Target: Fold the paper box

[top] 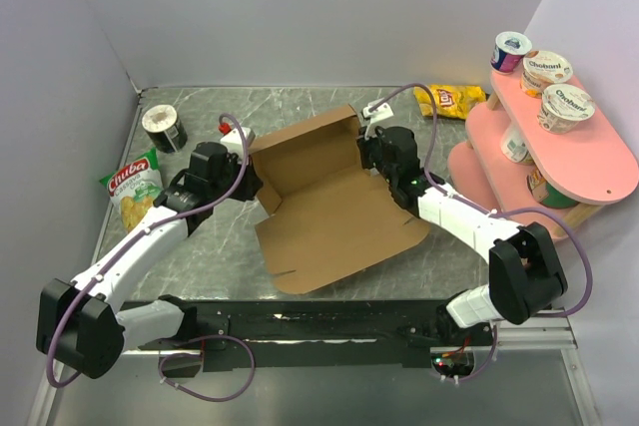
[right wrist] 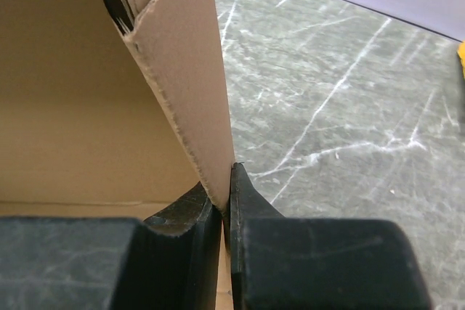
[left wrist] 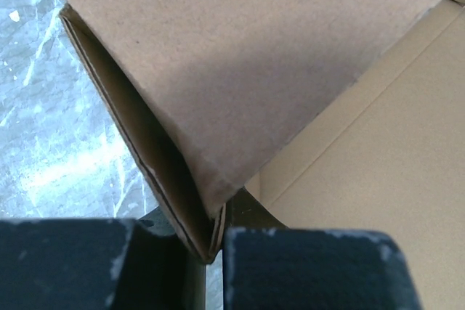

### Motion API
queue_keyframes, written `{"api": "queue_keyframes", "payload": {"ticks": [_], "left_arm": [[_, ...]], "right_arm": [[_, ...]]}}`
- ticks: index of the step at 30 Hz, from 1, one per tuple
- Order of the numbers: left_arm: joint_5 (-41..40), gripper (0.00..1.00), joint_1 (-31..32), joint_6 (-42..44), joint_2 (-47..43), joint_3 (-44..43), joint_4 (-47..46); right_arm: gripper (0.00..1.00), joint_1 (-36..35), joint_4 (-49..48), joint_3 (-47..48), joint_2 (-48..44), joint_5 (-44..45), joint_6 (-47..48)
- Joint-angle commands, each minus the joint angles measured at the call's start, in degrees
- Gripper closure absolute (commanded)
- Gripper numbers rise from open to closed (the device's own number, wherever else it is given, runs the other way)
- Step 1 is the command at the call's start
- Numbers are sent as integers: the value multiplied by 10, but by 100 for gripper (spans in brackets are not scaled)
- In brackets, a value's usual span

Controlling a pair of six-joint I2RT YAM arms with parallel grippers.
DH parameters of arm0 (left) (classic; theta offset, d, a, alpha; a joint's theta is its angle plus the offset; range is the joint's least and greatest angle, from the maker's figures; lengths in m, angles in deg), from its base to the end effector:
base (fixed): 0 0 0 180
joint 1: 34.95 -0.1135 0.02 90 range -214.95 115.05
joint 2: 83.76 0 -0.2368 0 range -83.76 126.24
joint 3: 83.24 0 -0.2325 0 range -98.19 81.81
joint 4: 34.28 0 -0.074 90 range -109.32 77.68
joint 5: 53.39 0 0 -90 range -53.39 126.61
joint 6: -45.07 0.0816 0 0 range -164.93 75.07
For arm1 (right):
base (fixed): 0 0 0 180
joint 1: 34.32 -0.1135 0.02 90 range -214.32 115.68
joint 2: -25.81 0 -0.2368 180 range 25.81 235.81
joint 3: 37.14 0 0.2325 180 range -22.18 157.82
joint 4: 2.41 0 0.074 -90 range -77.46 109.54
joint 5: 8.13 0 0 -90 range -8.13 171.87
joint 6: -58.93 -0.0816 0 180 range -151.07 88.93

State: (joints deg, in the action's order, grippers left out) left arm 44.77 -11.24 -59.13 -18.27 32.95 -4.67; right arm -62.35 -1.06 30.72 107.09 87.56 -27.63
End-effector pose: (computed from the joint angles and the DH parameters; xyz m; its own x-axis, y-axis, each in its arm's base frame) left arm 0.2576 -0.1258 0.2418 -0.5859 -0.0079 -0.8104 0.3769 0.8826 -0.2811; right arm 0.3219 0.1622 0.2540 -0.2016 -0.1750 -0.9637 -0.3958 0.9146 -0.0833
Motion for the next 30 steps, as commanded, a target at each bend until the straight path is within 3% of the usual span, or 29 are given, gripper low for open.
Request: {"api": "queue_keyframes", "payload": {"ticks": [1, 5, 10, 13, 18, 21, 24, 30], "left_arm": [[82, 92, 13, 14, -35, -4, -20], [87, 92, 13, 13, -31, -5, -19], [77, 92, 13, 11, -34, -6, -17], [82, 92, 13, 10, -35, -4, -18], [93, 92, 14, 12, -31, -6, -17], [83, 92, 14, 8, -35, -4, -19], [58, 94, 14, 1, -39, -4, -16], [23, 93, 14, -10, -49, -2, -11]], "right_arm": [[100, 10, -20, -10, -6, 108, -13], [100, 9, -22, -19, -13, 123, -17], [100, 11, -21, -24, -9, 219, -9], [99, 17, -20, -28, -16, 190, -19], [87, 16, -27, -28, -20, 162, -34], [100, 17, 7, -6, -8, 203, -54], [100, 17, 24, 3, 5, 272, -62], [100, 26, 25, -1, 6, 320, -71]]}}
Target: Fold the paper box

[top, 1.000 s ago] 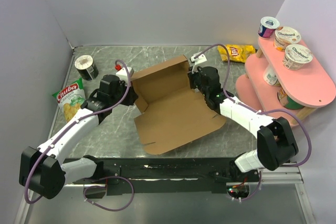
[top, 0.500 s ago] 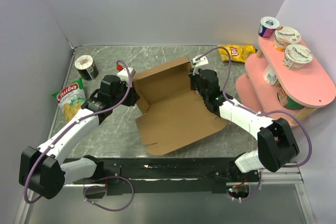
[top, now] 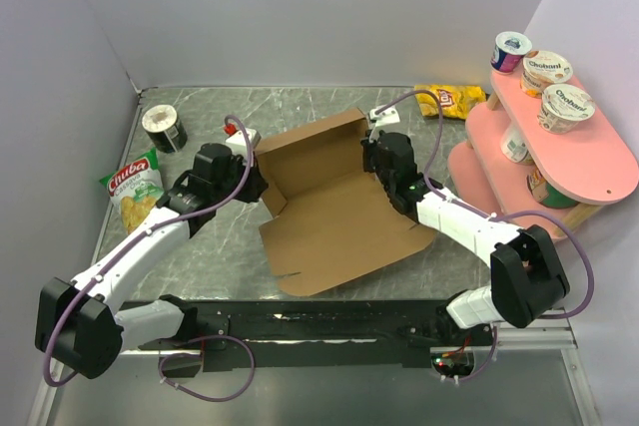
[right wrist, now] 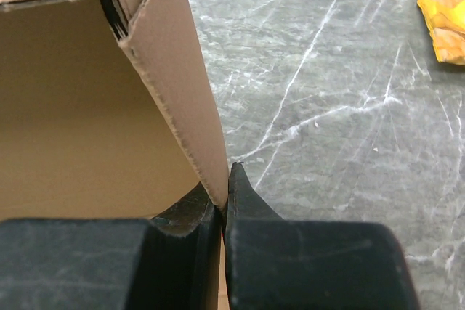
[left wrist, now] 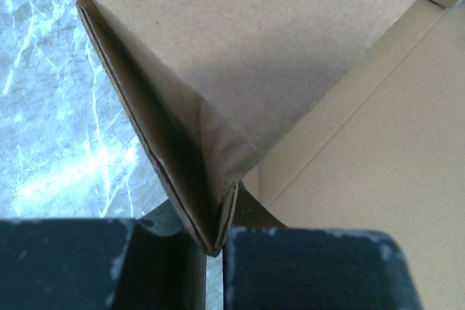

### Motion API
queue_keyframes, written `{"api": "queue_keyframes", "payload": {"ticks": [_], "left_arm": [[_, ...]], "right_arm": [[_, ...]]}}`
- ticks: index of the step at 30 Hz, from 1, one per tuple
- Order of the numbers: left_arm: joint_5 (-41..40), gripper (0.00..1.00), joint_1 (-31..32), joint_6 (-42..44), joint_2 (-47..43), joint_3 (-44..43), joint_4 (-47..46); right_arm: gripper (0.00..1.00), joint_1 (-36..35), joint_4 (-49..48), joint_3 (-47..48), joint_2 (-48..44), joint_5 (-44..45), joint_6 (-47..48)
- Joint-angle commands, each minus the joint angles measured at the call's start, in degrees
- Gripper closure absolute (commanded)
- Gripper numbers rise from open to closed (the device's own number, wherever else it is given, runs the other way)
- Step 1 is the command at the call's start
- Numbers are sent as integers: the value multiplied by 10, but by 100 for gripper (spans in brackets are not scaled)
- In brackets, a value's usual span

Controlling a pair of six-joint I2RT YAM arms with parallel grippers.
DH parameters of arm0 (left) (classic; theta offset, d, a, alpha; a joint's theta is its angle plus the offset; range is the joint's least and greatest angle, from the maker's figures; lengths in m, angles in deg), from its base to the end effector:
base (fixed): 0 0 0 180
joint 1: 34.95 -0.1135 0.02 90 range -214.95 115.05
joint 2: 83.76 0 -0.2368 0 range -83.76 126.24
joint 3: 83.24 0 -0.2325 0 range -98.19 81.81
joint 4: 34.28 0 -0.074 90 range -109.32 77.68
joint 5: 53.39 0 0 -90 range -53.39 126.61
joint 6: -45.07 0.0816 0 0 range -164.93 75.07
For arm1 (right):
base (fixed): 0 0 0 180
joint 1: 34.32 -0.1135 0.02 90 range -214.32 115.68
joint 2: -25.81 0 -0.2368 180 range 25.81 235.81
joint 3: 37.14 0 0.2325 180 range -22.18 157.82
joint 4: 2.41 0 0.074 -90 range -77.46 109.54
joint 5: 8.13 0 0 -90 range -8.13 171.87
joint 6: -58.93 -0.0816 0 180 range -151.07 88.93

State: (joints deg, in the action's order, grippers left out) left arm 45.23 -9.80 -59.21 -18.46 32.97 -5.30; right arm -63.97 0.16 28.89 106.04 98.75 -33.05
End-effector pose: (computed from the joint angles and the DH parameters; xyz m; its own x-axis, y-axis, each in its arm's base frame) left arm 0.2544 -0.1329 0.2440 -0.5776 0.0018 -0.8163 0.4072 0.8673 -0.2862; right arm 0.3166 0.1530 0.2460 -0.2586 -0.1092 -0.9598 -0.2230 0.9735 -0.0506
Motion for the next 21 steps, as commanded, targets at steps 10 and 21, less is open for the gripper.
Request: {"api": "queue_keyframes", "payload": {"ticks": [10, 21], "left_arm": [[26, 93, 0, -10, -47, 0, -11], [61, 91, 1, -13, -34, -1, -15]], "right_arm": [[100, 52, -1, 5, 4, 179, -27], [32, 49, -8, -20, -68, 48, -53]]}}
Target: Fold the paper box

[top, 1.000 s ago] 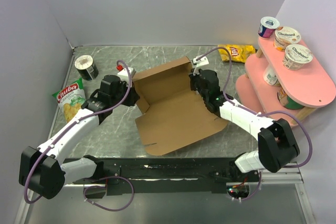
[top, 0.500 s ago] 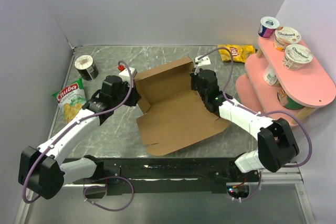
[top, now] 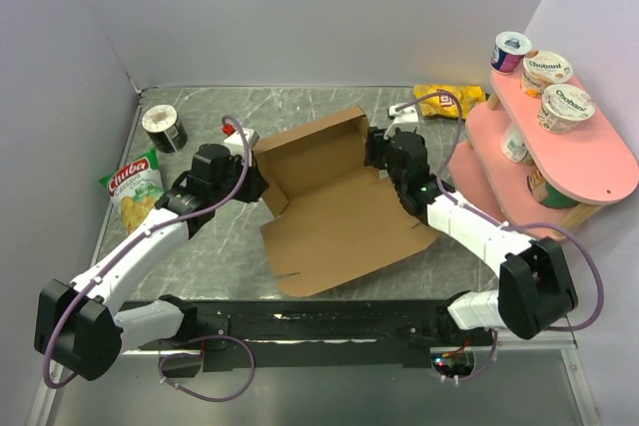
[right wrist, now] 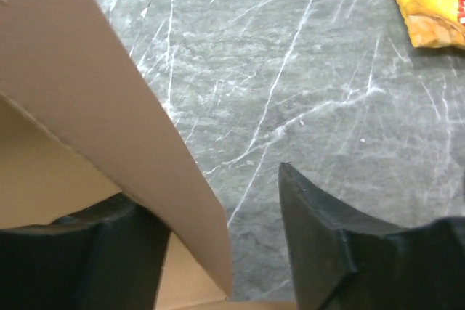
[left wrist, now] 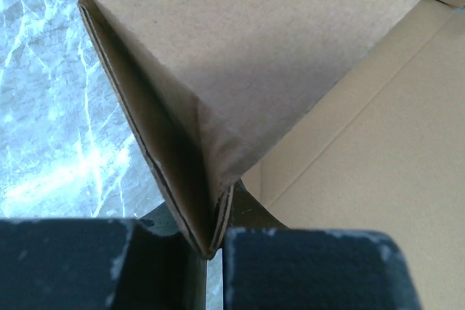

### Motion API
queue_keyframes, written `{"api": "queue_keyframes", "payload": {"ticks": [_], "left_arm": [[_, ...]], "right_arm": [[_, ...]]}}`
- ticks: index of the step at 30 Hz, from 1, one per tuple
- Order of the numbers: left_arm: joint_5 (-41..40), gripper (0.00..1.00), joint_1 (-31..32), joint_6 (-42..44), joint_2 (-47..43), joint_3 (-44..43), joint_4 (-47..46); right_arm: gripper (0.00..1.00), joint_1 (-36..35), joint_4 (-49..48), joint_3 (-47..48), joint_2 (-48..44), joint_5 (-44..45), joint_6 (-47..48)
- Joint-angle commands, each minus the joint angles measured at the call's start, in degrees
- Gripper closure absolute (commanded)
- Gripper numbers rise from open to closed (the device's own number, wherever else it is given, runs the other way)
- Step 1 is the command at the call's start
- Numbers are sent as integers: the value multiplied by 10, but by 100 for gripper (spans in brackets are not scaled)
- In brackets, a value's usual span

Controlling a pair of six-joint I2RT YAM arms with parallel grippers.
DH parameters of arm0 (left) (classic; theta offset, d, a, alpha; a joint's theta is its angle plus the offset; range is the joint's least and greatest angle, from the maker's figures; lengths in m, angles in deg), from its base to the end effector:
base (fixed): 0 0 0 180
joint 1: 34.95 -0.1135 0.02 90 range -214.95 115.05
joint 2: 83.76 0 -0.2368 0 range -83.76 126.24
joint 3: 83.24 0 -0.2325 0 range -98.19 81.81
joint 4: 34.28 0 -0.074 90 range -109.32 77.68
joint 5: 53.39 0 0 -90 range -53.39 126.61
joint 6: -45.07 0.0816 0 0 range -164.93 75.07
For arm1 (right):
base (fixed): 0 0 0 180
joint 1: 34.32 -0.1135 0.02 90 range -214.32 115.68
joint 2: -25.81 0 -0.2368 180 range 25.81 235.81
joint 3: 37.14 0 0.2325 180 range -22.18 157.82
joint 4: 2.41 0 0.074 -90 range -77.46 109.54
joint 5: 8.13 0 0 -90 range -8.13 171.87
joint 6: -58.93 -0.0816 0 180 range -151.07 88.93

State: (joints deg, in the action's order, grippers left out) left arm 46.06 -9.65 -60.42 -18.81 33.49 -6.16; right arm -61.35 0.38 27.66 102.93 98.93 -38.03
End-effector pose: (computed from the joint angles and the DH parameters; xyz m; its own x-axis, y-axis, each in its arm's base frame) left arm 0.2530 -0.1344 0.2444 -0.5800 -0.0172 -0.8145 0.4104 0.8575 -0.3104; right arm 0.3147 0.1337 0.2551 -0.2526 0.0012 -0.9676 -0.1527 0.9874 0.0411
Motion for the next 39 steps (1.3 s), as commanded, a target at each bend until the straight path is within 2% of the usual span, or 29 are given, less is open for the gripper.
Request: {"api": "queue_keyframes", "payload": {"ticks": [1, 7, 11, 17, 24, 28, 31, 32, 34, 39], "left_arm": [[52, 91, -1, -2, -30, -7, -5], [55, 91, 0, -3, -24, -9, -2], [50, 91, 1, -5, -21, -10, 2], [41, 91, 5, -4, -25, -10, 3], [32, 91, 8, -5, -29, -10, 5], [22, 91, 9, -5, -33, -9, 5], [21, 91, 9, -6, -32, -10, 8], [19, 91, 9, -6, -32, -10, 8], [14, 92, 9, -6, -33, -10, 8], [-3, 92, 9, -9, -38, -10, 12]], "right_arm": [[30, 21, -15, -9, -48, 44, -2], [23, -2, -44, -26, -82, 27, 27], [22, -21, -79, -36, -94, -13, 64], [23, -34, -88, -31, -100, -5, 81], [38, -37, -66, -18, -88, 10, 88], [41, -40, -63, -26, -92, 17, 91], [51, -41, -56, -28, -95, 24, 93], [58, -40, -52, -29, -97, 26, 93], [66, -41, -52, -32, -99, 39, 95], [79, -40, -48, -35, -97, 70, 100]]}}
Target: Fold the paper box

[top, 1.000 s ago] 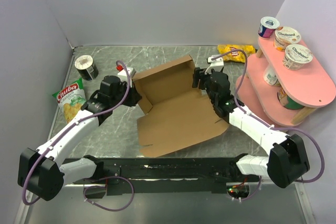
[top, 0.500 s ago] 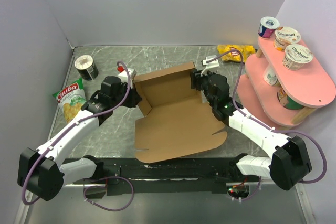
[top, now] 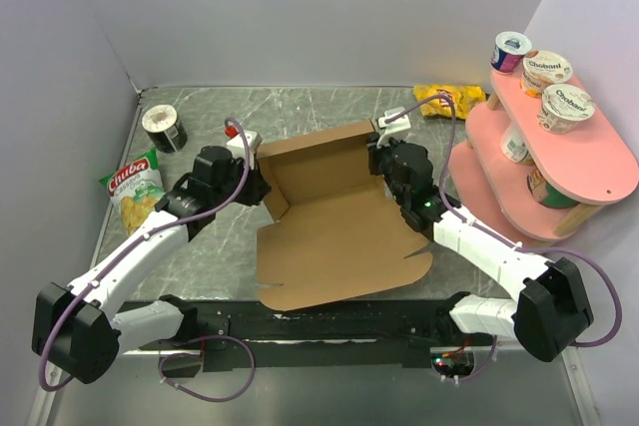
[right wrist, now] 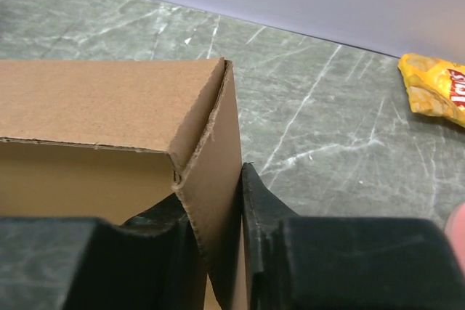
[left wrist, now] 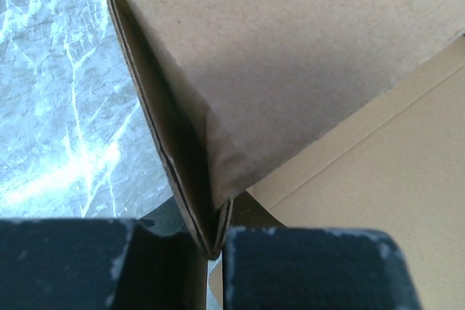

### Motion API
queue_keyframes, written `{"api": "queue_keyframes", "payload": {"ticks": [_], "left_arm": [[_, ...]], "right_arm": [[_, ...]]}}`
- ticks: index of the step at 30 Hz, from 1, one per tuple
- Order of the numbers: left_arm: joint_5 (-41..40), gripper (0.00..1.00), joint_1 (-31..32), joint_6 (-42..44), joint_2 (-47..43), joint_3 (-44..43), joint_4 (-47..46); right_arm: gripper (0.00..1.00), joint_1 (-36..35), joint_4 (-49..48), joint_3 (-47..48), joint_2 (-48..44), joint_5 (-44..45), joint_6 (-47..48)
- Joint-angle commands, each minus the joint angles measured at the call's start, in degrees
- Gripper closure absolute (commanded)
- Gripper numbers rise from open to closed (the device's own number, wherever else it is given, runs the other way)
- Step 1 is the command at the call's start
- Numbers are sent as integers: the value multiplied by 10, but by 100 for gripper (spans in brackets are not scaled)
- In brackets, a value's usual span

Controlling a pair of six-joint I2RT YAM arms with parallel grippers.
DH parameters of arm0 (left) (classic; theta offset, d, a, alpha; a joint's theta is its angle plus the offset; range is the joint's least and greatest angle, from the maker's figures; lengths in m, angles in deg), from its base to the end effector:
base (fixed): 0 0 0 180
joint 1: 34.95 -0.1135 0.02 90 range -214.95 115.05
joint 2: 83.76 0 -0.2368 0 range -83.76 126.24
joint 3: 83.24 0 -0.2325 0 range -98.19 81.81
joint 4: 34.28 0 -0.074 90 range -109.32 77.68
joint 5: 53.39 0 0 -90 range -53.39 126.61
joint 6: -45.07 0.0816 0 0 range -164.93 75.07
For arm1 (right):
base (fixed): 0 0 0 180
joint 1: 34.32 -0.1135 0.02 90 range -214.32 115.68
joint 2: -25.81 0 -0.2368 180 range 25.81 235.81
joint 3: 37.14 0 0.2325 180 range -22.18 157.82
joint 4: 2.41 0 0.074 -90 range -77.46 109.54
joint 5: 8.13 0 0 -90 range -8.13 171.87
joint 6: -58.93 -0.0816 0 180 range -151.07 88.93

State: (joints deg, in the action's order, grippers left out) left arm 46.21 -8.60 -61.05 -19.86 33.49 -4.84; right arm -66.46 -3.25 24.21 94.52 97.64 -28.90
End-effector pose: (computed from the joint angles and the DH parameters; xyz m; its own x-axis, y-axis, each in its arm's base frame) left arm 0.2466 -0.1374 0.2462 -0.5888 -0.0139 -0.8082 0.4200 0.8490 -0.3206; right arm 0.2795 0.1494 0.2870 -0.0854 -0.0967 -0.9917 -0.2868 0.9556 -0.0685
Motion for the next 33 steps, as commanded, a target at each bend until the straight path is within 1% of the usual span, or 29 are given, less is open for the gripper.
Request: {"api": "queue_keyframes", "payload": {"ticks": [1, 5, 10, 12, 13, 14, 15, 16, 17, 18, 22, 23, 25, 28, 29, 32, 33], "left_arm": [[-6, 92, -2, -2, -27, -10, -1], [-16, 92, -2, -4, -25, -12, 4], [-15, 91, -2, -6, -22, -12, 5], [-23, 91, -2, -10, -15, -13, 8], [-31, 91, -2, -23, -11, -13, 11], [-41, 92, -2, -29, -1, -13, 13], [-47, 92, -2, -40, 6, -17, 16], [-51, 92, -2, -44, 16, -19, 20], [-51, 92, -2, -48, 36, -21, 23], [-49, 92, -7, -57, 47, -27, 25], [-12, 93, -38, -78, 99, -40, 21], [1, 93, -44, -80, 115, -42, 17], [11, 94, -59, -89, 130, -48, 13], [33, 93, -74, -92, 167, -61, 19], [36, 92, -76, -91, 187, -70, 21], [45, 91, -79, -90, 222, -89, 27], [56, 91, -79, -89, 229, -94, 30]], "right_arm": [[81, 12, -13, -1, -13, 85, 10], [89, 11, -17, -5, -14, 108, 5], [91, 12, -22, -4, -7, 110, 7], [69, 11, -15, 1, -2, 95, 8], [55, 11, -9, 5, -2, 87, 7], [31, 11, -3, 9, -2, 79, 6], [22, 11, 5, 13, -5, 64, 5], [16, 10, 16, 23, -6, 58, 1], [6, 10, 38, 27, -9, 51, -2], [2, 11, 51, 30, -19, 45, -4], [0, 10, 102, 21, -59, -1, -20], [0, 12, 115, 19, -77, -28, -21], [0, 9, 152, 12, -98, -49, -54], [0, 9, 175, -3, -149, -106, -79], [0, 9, 178, -5, -170, -148, -83], [0, 6, 191, -4, -190, -232, -96], [0, 6, 191, -3, -192, -284, -97]]}}
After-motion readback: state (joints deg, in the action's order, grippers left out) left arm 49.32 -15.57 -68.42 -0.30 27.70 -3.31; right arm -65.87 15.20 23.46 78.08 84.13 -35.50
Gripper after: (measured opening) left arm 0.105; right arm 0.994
